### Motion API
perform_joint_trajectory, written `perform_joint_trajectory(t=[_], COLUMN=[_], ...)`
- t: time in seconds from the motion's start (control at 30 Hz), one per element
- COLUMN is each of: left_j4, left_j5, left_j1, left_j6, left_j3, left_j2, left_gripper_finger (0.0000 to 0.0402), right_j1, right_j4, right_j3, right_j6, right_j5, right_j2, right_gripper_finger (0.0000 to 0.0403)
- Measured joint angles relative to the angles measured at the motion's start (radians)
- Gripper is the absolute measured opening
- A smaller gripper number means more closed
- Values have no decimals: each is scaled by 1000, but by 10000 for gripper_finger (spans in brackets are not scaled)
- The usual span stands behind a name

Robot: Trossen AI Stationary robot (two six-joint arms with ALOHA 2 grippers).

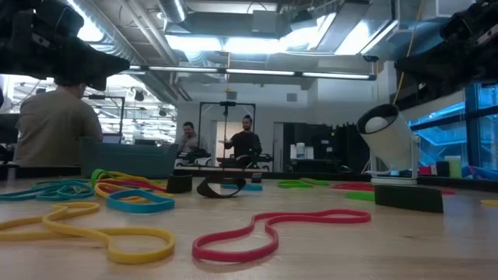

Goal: Pick and place rubber bands into bin
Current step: Put the green rubber band into the bin

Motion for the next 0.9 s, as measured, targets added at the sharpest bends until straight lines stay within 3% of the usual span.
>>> perform_joint_trajectory(t=[0.3,0.57,0.7,0.9], left_j4=[0,0,0,0], left_j5=[0,0,0,0], left_j1=[0,0,0,0], left_j6=[0,0,0,0], left_j3=[0,0,0,0], left_j2=[0,0,0,0], left_gripper_finger=[6,7,6,6], right_j1=[0,-69,-114,-179], right_j4=[188,181,46,-295], right_j3=[24,245,444,779], right_j6=[-7,-95,-42,97], right_j5=[3,3,3,2], right_j2=[203,589,807,1124], right_gripper_finger=[2,1,1,11])
